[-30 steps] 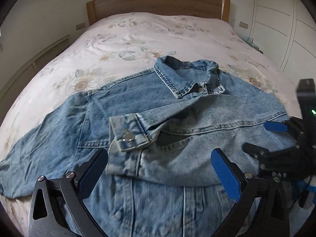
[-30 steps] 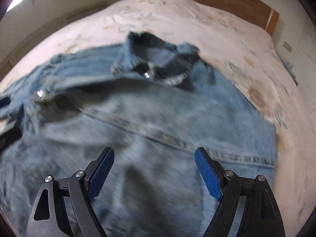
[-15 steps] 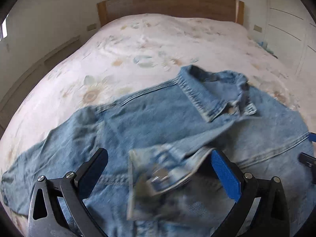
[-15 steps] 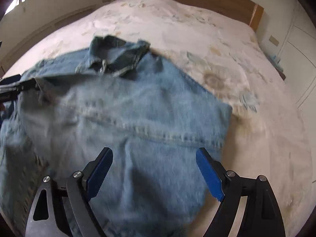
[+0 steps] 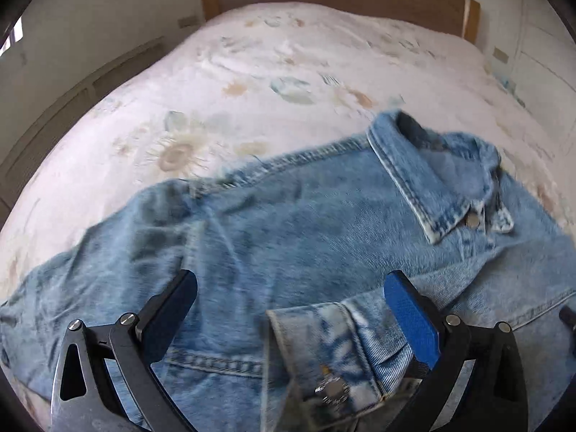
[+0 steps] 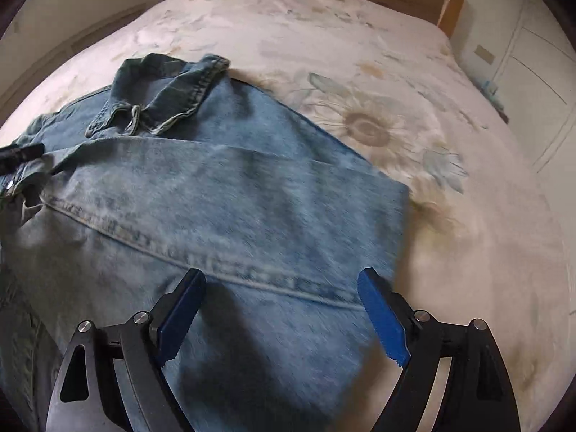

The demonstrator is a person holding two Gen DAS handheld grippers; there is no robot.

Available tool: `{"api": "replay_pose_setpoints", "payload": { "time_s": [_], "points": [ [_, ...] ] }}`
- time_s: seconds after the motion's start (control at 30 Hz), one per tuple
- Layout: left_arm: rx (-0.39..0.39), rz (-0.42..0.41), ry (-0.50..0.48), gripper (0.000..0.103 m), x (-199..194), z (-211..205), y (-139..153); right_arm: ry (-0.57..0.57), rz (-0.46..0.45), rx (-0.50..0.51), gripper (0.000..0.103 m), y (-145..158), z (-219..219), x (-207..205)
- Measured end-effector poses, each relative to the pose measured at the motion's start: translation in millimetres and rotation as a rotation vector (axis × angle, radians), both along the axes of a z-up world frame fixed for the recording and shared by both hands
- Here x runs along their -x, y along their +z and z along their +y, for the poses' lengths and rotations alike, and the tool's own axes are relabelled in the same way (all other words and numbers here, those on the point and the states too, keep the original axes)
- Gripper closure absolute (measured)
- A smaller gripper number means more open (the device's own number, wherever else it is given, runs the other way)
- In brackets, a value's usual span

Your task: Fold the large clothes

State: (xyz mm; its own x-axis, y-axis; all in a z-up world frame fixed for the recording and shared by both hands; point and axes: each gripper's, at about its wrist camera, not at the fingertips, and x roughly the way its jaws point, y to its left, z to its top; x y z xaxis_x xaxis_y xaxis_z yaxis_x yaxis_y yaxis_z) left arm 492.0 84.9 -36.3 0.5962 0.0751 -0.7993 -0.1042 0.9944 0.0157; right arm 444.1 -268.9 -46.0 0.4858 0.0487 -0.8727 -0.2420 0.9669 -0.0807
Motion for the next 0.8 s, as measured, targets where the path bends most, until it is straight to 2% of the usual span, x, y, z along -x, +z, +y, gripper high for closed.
{"api": "replay_pose_setpoints", "payload": {
  "time_s": [0.2, 0.47, 0.57, 0.8],
  "points": [
    [-0.018, -0.090, 0.033, 0.001, 49, 27, 42, -0.029, -0.031, -0.001, 0.016, 32, -12, 48],
    [0.078, -0.069, 0.097, 0.001, 127, 92, 57, -0.103, -0.071, -0.069, 0.016, 74, -10, 117],
    [0.139, -0.064, 0.181, 0.001, 158, 135, 57, -0.134, -0.081, -0.077, 0.016, 84, -9, 137],
    [0.382, -0.055, 0.396, 0.001, 211, 249, 36, -0.188, -0.091, -0.096, 0.016, 100, -9, 176]
  ]
}}
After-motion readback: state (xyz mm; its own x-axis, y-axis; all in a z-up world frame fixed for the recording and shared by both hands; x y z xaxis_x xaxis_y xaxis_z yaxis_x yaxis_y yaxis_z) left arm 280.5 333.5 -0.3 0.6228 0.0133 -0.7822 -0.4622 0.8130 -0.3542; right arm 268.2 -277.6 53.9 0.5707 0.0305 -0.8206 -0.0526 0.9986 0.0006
